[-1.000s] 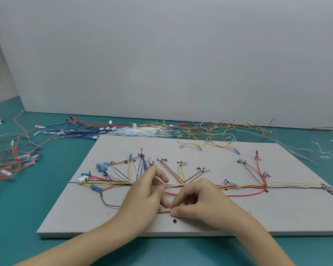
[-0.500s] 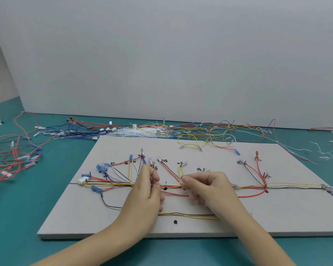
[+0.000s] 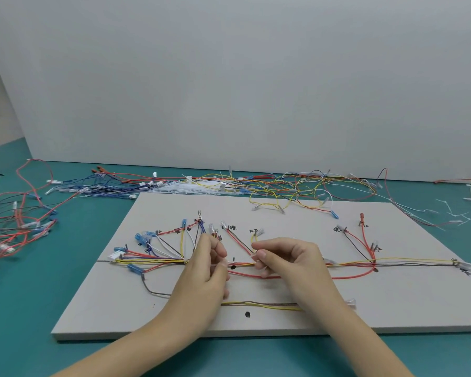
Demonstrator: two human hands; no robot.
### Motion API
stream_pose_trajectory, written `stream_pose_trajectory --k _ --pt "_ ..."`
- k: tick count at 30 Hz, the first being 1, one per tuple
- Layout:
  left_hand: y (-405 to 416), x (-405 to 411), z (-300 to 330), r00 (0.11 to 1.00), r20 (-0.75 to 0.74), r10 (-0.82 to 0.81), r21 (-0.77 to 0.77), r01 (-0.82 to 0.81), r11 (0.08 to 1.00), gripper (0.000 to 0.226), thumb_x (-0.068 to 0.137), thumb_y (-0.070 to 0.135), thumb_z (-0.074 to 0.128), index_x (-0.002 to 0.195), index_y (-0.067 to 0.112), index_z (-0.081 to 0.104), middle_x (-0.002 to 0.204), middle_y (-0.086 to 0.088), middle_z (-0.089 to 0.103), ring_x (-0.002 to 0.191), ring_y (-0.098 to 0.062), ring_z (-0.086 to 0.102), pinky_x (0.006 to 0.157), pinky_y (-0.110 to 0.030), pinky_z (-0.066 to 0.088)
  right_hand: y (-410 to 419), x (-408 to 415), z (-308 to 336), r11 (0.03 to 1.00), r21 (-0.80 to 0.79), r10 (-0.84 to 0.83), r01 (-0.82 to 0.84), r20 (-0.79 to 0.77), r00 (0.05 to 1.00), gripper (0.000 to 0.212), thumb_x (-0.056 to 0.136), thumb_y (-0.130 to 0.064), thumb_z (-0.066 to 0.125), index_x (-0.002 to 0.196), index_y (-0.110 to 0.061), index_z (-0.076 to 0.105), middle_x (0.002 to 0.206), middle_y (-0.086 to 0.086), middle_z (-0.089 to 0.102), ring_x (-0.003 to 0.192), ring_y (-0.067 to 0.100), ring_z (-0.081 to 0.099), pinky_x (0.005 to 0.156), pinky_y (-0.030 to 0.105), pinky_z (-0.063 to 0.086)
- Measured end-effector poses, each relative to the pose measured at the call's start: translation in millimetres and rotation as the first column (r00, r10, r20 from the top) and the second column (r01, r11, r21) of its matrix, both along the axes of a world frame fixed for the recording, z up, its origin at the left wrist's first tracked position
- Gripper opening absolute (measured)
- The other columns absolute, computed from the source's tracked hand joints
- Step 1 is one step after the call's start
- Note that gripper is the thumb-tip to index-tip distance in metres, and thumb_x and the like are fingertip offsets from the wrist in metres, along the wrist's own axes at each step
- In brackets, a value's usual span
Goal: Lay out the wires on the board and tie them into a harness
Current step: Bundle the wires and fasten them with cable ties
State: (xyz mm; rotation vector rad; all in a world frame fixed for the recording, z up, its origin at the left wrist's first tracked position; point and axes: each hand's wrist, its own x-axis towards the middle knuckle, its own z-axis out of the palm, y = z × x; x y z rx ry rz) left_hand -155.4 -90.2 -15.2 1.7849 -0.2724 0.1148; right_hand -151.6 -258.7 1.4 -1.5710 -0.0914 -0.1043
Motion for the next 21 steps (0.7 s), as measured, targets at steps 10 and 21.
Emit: stream_pose_trajectory --k 10,21 --pt "1 0 -1 0.999 0.013 -0.029 -0.001 0.029 1.000 0.024 0.092 -0.001 0.054 0.093 0.023 0.051 0.081 0.000 0.056 0.063 -0.009 0.050 0.056 -0.024 0.046 -11 4 5 0.945 0.319 -0.075 0.071 -0.001 0.997 0.013 0.079 0.007 0.067 0.088 -0.002 0.064 0.073 0.010 0.071 0.073 0.025 0.072 0.057 0.024 0.055" --pt "20 -6 8 0.940 0.047 -0.337 0.432 0.285 0.856 0.019 0.081 0.009 0.066 0.086 0.027 0.072 0.091 0.013 0.060 0.090 -0.004 0.058 0.075 -0.011 0.042 -41 7 17 0.989 -0.144 -0.018 0.042 0.162 0.987 0.020 0.089 0.013 0.056 0.081 -0.005 0.063 0.069 0.002 0.062 0.069 0.025 0.071 0.059 0.026 0.056"
